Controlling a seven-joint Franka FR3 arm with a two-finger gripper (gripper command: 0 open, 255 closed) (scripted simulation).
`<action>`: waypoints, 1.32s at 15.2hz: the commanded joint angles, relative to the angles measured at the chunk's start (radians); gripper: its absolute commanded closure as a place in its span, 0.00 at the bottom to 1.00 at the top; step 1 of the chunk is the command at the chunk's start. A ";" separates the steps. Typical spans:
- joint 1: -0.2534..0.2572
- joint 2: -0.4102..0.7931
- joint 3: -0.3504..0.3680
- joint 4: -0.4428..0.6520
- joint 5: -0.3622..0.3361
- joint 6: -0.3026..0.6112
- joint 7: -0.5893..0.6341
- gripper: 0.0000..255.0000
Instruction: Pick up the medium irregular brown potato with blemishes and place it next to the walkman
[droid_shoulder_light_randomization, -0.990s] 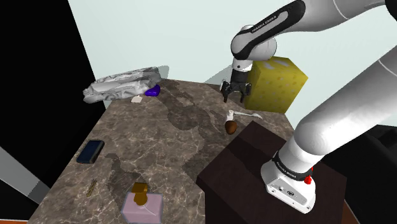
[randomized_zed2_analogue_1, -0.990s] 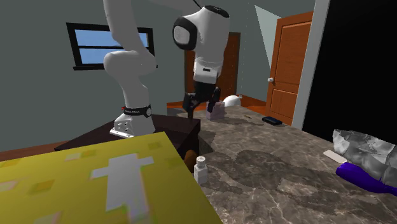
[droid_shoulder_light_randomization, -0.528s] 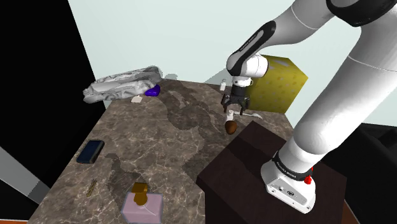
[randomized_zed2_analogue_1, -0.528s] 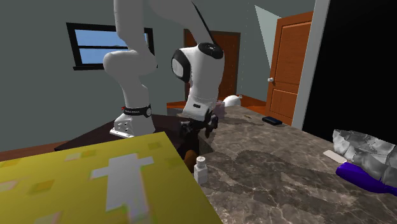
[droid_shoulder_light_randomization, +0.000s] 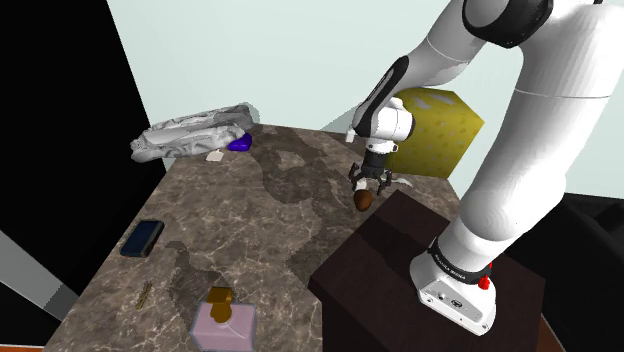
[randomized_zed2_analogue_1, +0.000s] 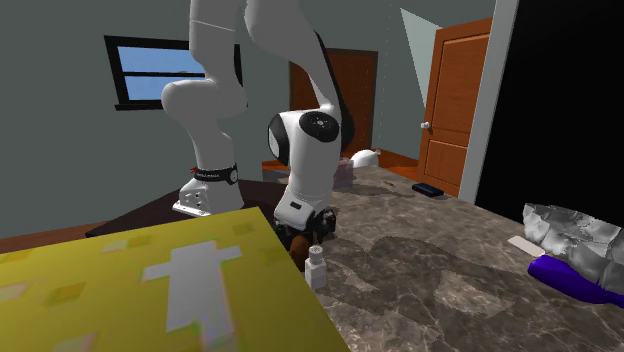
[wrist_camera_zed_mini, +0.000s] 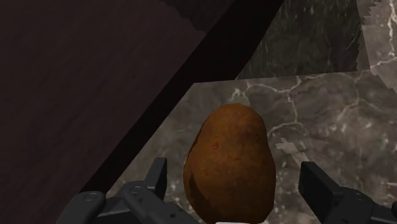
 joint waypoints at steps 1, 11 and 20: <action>0.000 0.027 0.014 -0.003 0.025 0.028 -0.013 0.00; -0.004 0.059 0.030 -0.007 0.054 0.062 -0.032 0.00; -0.004 0.059 0.030 -0.007 0.054 0.062 -0.032 1.00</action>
